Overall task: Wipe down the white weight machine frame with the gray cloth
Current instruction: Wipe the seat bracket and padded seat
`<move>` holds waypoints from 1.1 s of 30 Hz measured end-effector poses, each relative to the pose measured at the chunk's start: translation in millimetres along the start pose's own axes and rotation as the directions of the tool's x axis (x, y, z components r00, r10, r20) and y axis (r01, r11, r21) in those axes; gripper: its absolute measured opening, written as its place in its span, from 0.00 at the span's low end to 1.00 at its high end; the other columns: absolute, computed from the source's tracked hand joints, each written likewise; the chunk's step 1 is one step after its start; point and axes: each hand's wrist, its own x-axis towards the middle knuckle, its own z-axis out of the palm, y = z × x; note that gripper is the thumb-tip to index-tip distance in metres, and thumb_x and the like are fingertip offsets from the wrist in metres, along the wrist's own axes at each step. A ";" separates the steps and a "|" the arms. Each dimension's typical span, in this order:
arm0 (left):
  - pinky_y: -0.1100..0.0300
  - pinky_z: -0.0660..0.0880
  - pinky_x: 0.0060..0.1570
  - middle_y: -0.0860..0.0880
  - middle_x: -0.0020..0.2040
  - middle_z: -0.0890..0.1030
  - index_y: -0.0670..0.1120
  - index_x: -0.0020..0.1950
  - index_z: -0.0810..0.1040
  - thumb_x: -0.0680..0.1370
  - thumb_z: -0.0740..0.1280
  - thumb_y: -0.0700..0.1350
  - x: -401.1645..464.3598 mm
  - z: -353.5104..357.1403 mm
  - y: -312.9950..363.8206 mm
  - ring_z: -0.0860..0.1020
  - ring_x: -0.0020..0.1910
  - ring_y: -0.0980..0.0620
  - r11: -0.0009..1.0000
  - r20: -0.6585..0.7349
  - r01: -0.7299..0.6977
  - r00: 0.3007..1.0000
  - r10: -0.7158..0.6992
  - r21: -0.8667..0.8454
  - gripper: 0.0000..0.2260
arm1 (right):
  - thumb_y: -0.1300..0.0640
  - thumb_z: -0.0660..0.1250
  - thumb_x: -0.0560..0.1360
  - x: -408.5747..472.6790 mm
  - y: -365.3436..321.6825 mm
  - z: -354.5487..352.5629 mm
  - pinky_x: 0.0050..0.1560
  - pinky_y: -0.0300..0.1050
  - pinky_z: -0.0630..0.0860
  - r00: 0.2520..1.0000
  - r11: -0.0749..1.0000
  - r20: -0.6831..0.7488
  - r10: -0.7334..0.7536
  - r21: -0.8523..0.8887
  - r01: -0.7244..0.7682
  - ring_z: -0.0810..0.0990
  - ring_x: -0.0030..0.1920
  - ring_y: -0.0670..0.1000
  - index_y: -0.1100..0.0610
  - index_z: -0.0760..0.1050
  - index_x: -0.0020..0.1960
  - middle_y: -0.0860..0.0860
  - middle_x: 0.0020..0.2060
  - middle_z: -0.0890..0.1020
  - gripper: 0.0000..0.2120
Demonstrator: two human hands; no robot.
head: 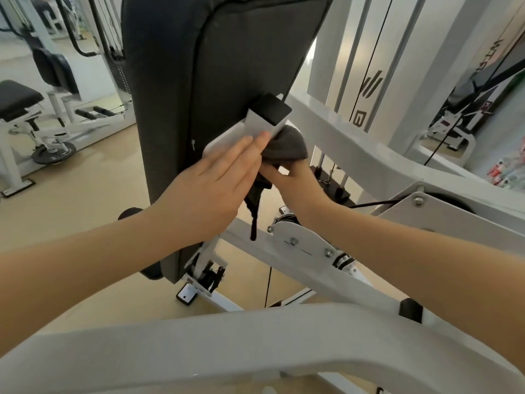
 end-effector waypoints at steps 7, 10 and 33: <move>0.46 0.74 0.53 0.32 0.67 0.68 0.30 0.65 0.68 0.67 0.69 0.32 -1.2 4.5 10.9 0.71 0.63 0.35 0.975 0.139 0.168 0.979 -0.149 -0.142 0.27 | 0.67 0.72 0.68 3.7 5.6 20.7 0.48 0.39 0.77 0.998 0.992 -0.059 -0.005 0.126 0.013 0.80 0.47 0.42 0.62 0.68 0.61 0.47 0.45 0.79 0.24; 0.48 0.75 0.51 0.32 0.69 0.64 0.31 0.68 0.64 0.68 0.69 0.33 -2.4 7.3 10.6 0.66 0.67 0.35 0.963 0.138 0.215 0.971 -0.193 -0.164 0.30 | 0.58 0.75 0.66 7.5 -14.1 8.4 0.50 0.33 0.76 0.971 0.986 -0.168 -0.168 -0.049 0.162 0.77 0.50 0.39 0.57 0.64 0.63 0.41 0.49 0.75 0.31; 0.47 0.65 0.66 0.38 0.55 0.79 0.36 0.51 0.80 0.77 0.53 0.39 -3.8 21.3 -2.2 0.75 0.61 0.40 0.977 0.134 -0.107 0.988 0.083 0.185 0.17 | 0.61 0.72 0.70 9.1 27.5 15.7 0.63 0.48 0.72 0.992 0.993 0.108 -0.060 0.106 0.048 0.71 0.64 0.48 0.47 0.58 0.68 0.43 0.60 0.72 0.34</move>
